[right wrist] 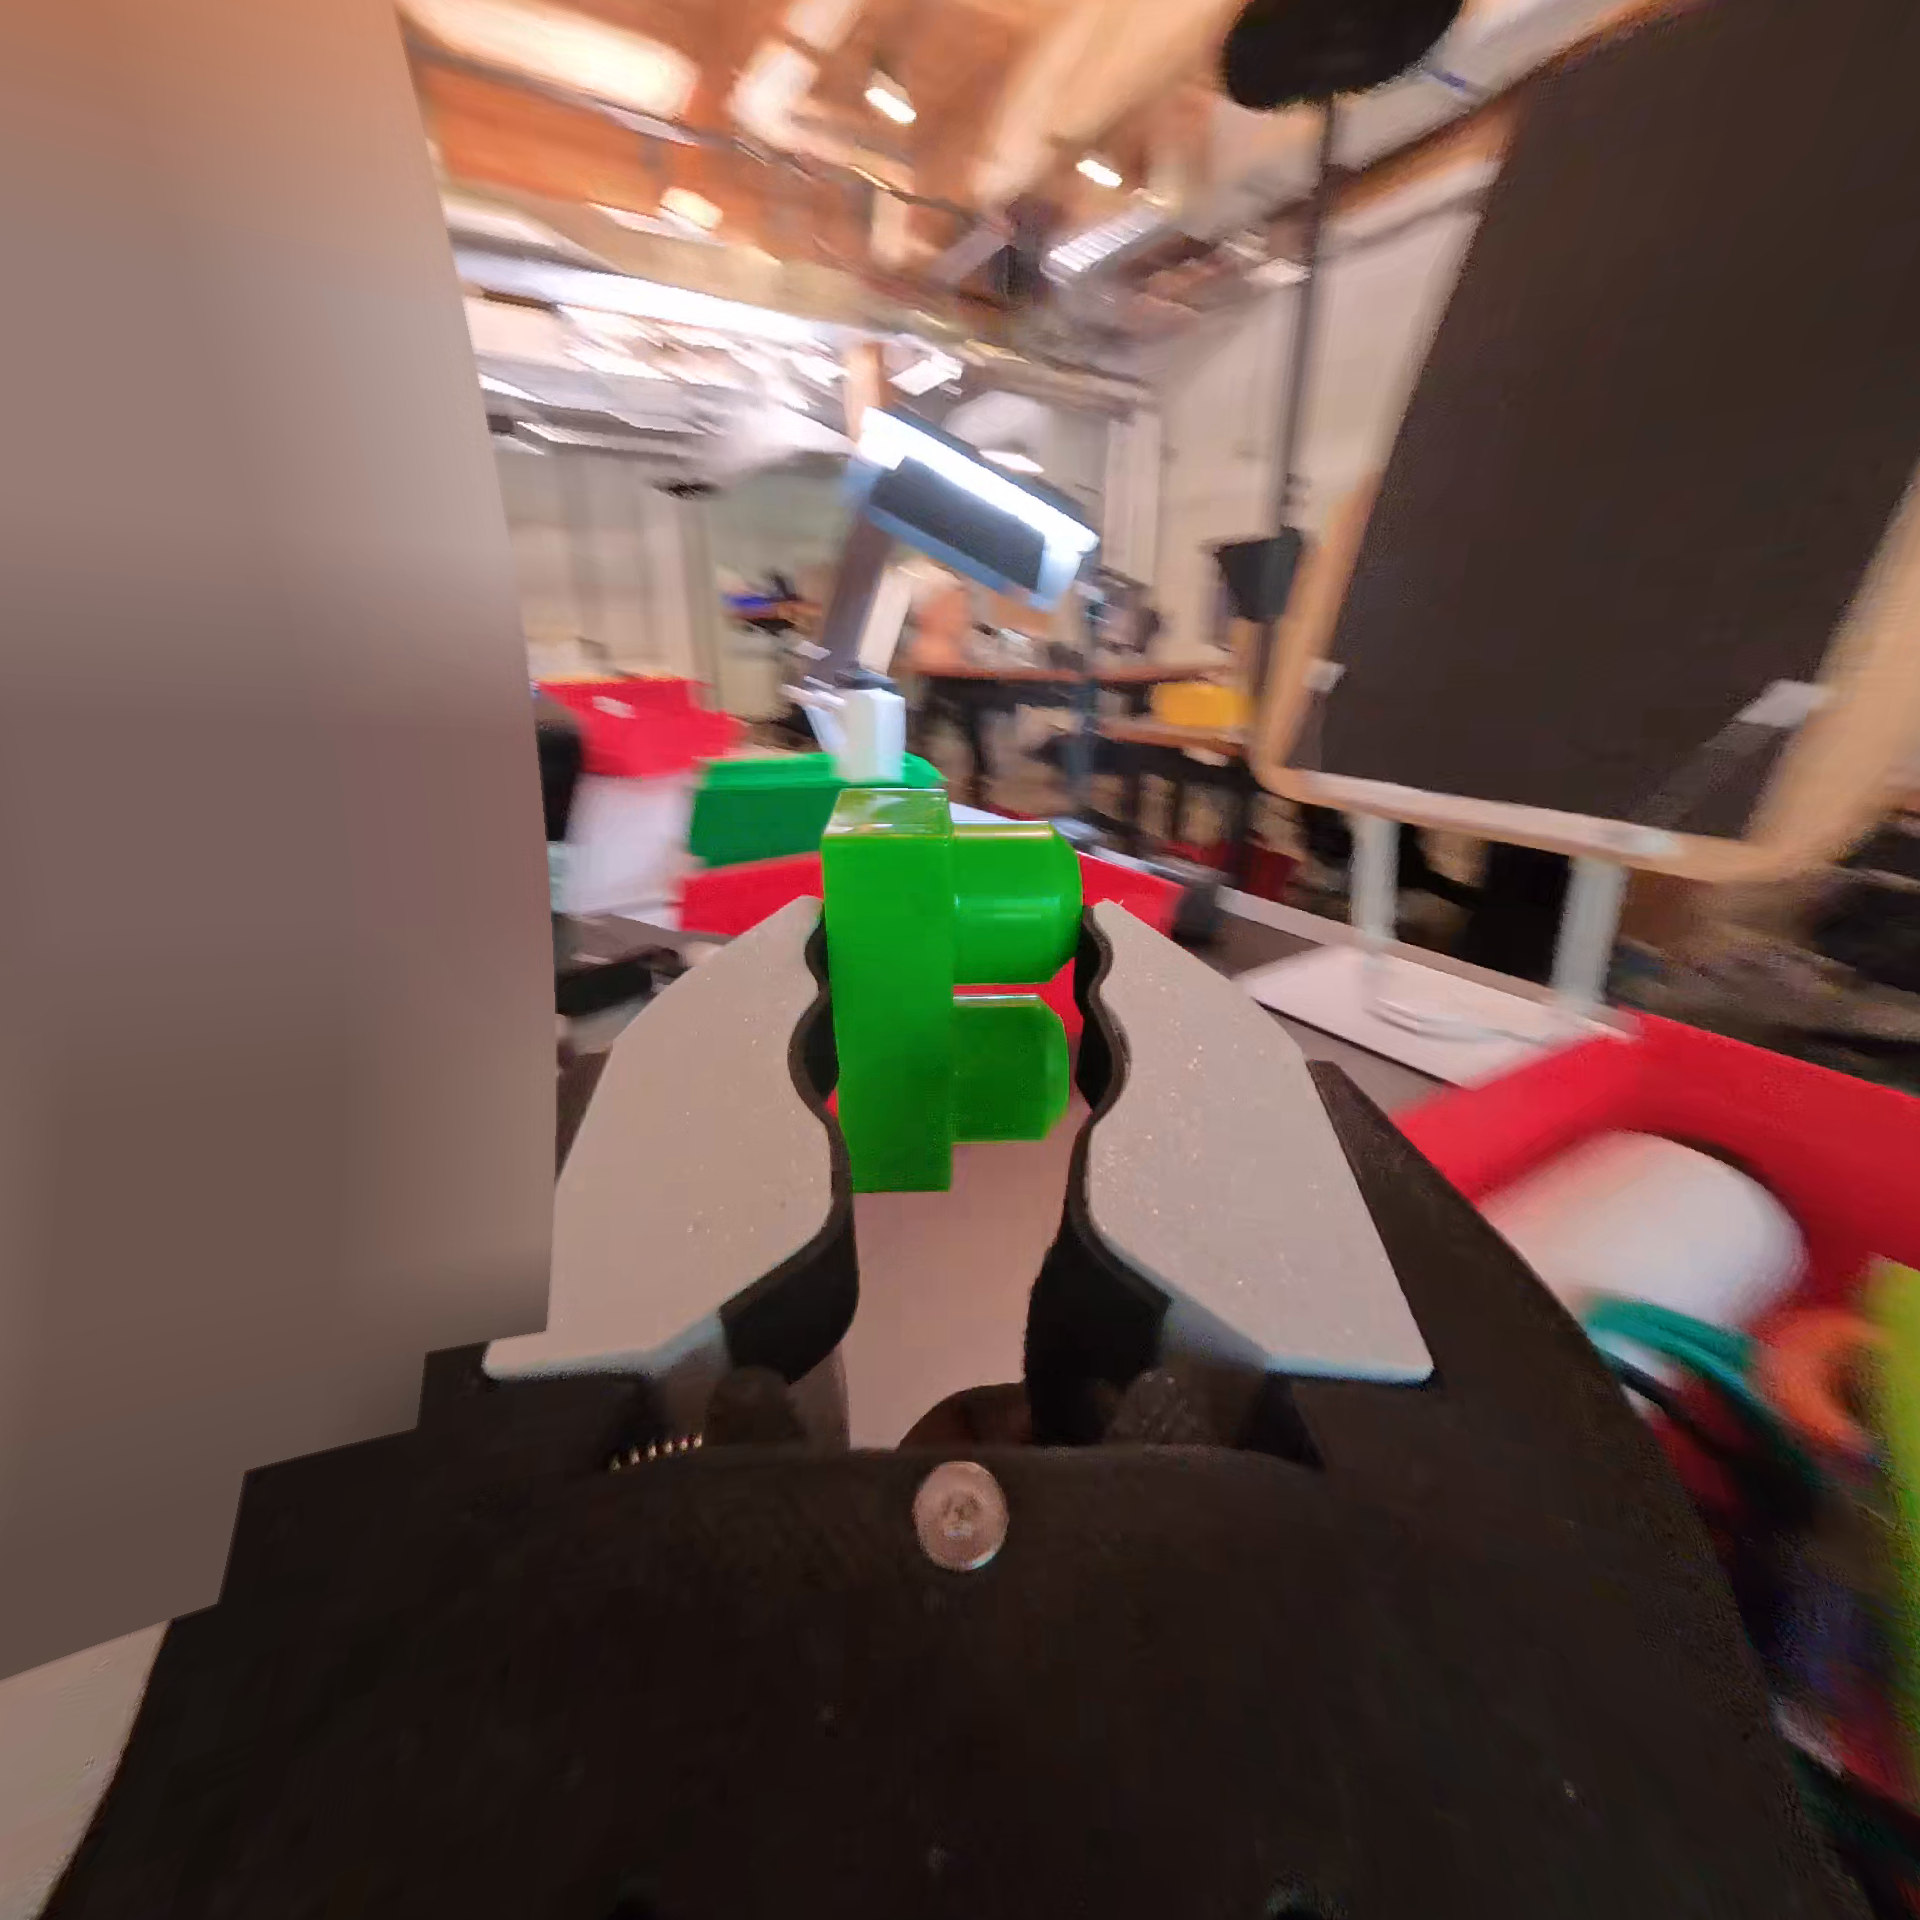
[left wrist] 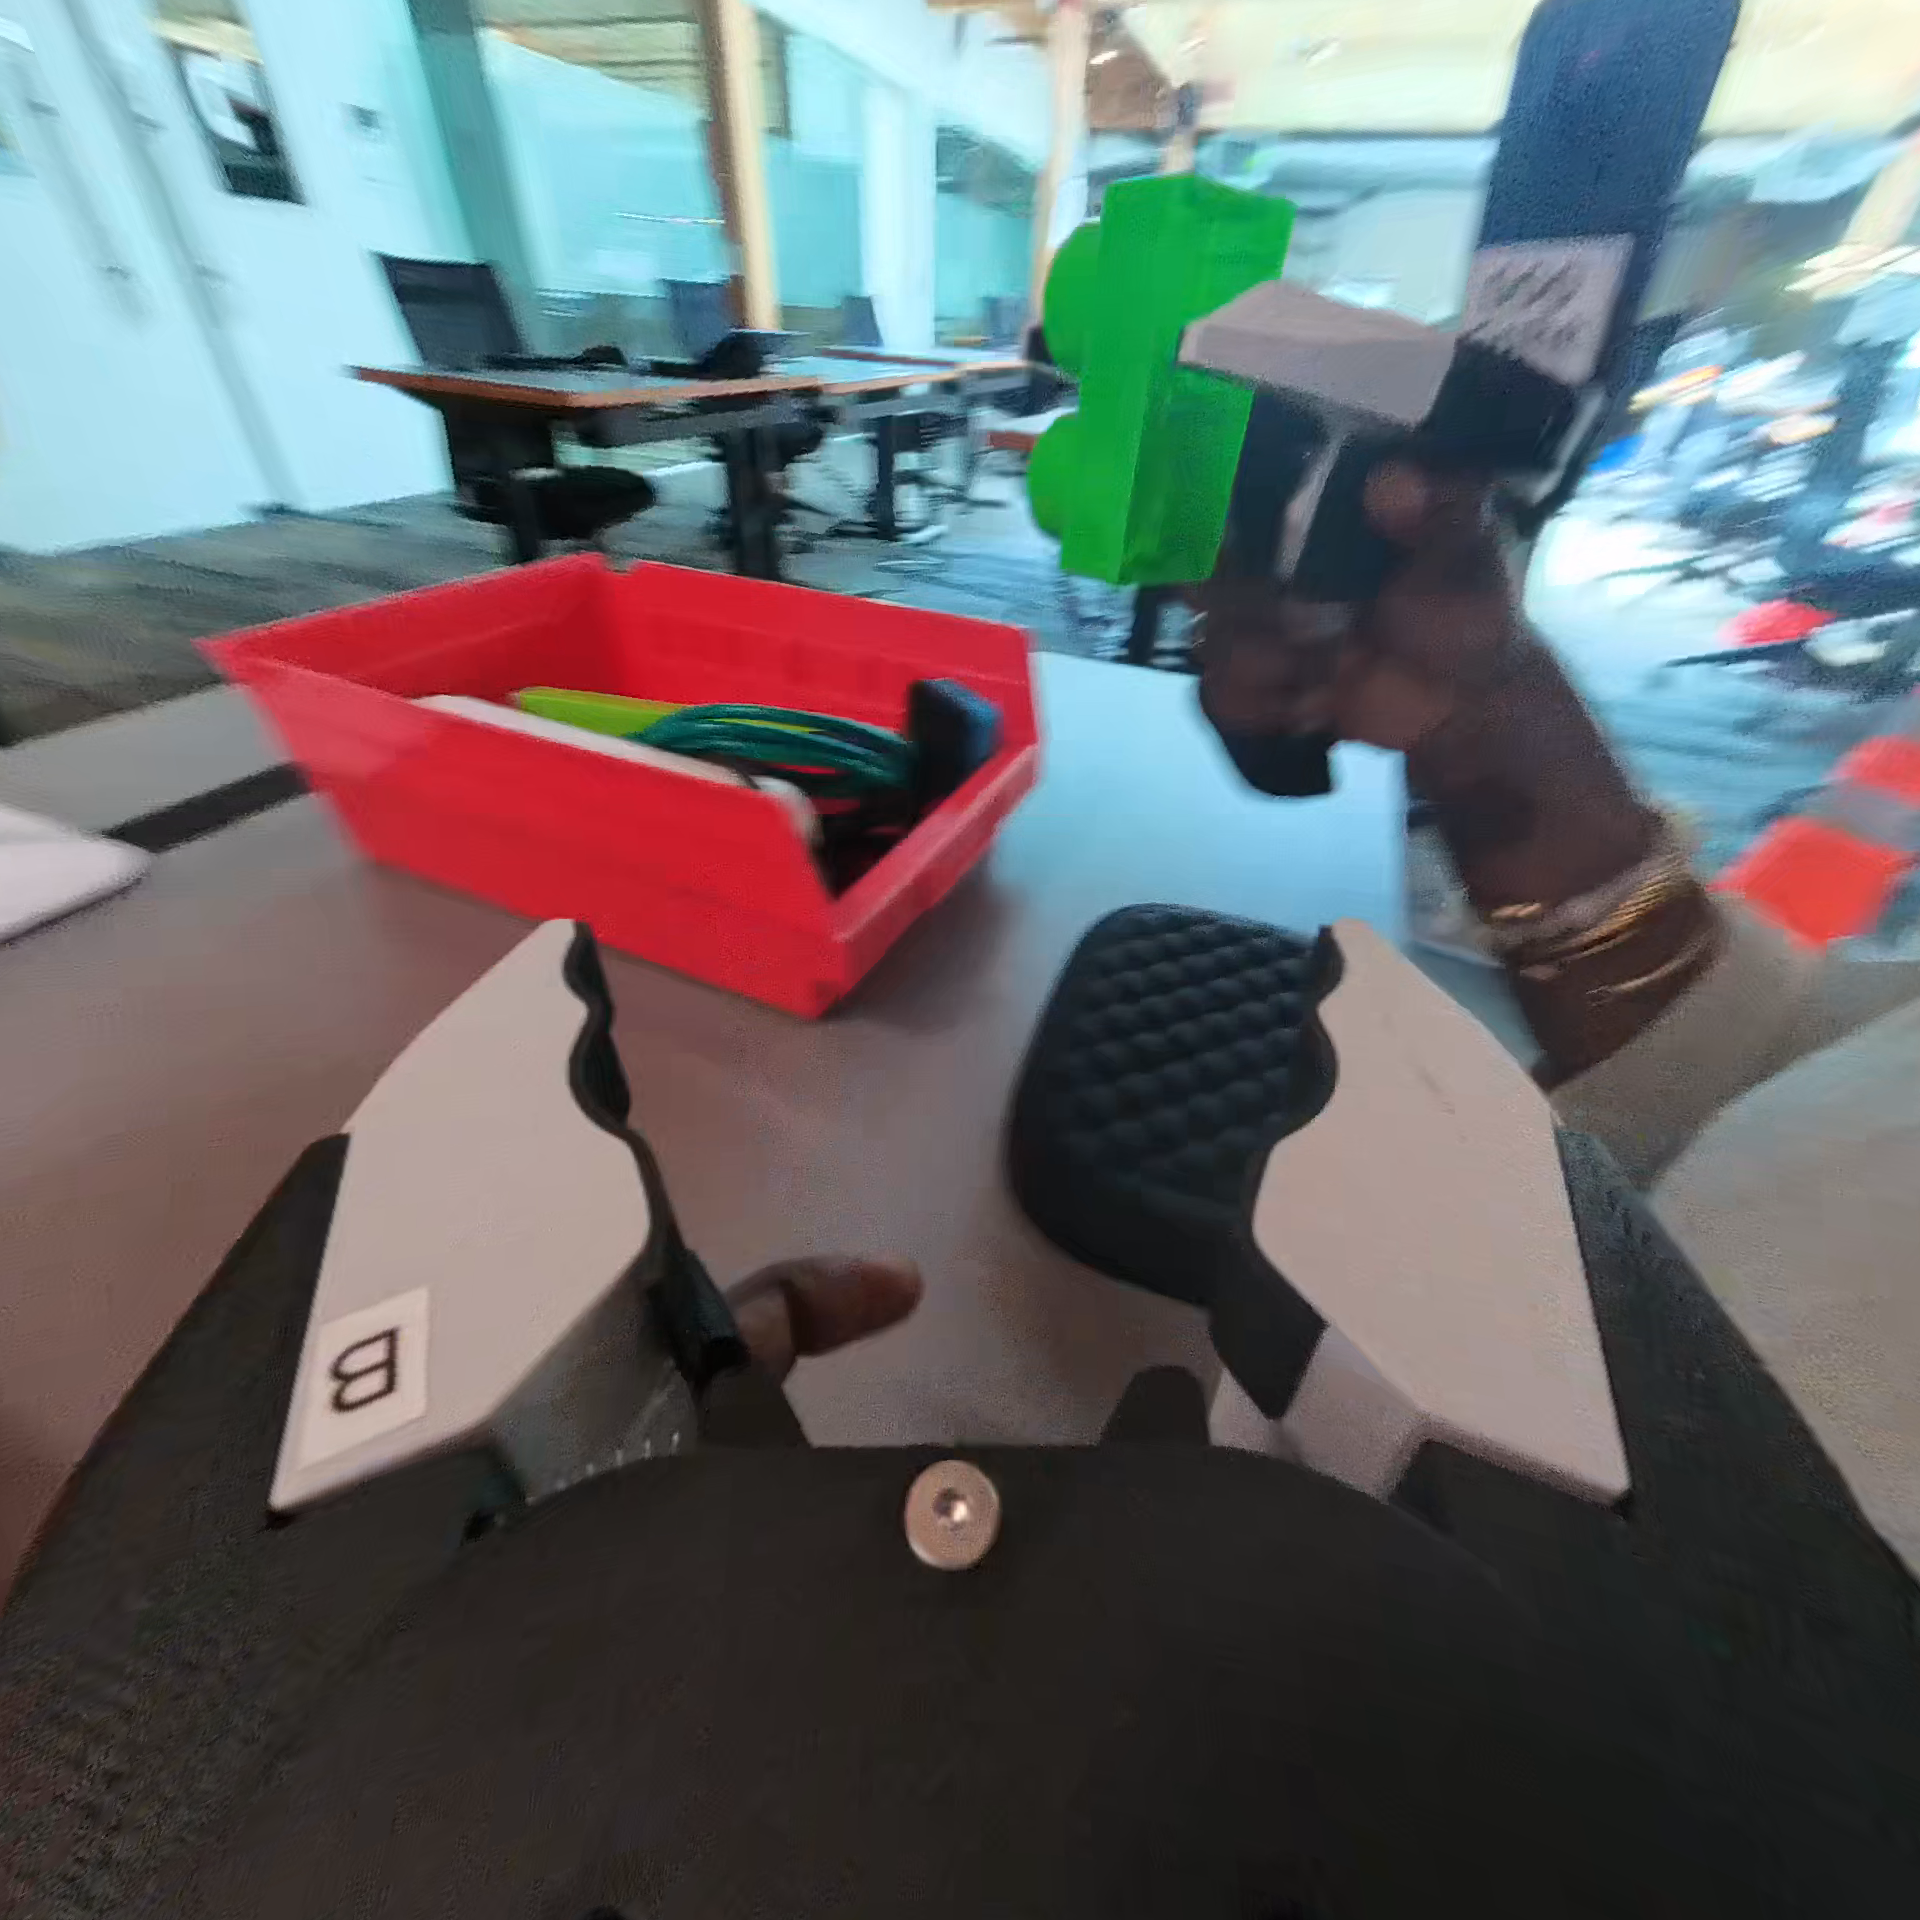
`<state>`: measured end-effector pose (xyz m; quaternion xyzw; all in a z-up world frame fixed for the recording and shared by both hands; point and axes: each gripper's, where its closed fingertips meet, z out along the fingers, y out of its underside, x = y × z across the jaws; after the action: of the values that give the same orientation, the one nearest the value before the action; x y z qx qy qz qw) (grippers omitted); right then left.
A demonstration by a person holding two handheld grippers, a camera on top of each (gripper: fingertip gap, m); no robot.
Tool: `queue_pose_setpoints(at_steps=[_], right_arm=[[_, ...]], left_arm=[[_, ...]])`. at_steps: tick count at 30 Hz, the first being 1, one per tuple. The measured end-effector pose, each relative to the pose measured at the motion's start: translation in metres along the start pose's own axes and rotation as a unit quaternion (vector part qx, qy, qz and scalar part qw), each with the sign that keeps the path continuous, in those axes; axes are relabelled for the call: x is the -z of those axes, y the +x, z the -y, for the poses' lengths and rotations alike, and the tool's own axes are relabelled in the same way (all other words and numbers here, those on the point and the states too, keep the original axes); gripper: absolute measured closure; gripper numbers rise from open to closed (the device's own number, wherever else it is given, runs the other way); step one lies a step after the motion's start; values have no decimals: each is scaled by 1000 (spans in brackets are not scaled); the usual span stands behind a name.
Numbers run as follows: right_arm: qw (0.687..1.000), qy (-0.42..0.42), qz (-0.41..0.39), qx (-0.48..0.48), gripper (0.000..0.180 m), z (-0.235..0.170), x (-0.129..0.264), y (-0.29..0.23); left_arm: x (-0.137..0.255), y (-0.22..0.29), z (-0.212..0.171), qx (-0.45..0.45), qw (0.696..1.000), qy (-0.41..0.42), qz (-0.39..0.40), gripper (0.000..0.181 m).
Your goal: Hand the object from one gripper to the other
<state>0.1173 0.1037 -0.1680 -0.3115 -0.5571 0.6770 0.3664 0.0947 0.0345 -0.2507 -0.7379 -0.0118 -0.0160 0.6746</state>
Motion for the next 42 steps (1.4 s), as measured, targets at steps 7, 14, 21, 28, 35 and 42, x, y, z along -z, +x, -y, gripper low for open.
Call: queue_pose_setpoints(at_steps=[7,14,21,28,35,42], right_arm=[[928,-292,-232,-12,136,-54,32,136],[846,-434,-308,-27,136,-118,50,190],[861,-384,-333,-13,119,-105,45,194],[935,-135,-326,-26,67,-41,38,169],[944,138,-300,-6,34,18,77,114],[946,160,-278,38,34,41,84,91]], left_arm=[[31,-17,33,-19,994,92,51,57],[47,-14,44,47,988,146,-11,61],[59,-7,54,47,981,184,-38,61],[89,-31,80,24,969,240,44,61],[159,-78,103,23,952,262,154,50],[157,-162,105,15,983,48,179,75]])
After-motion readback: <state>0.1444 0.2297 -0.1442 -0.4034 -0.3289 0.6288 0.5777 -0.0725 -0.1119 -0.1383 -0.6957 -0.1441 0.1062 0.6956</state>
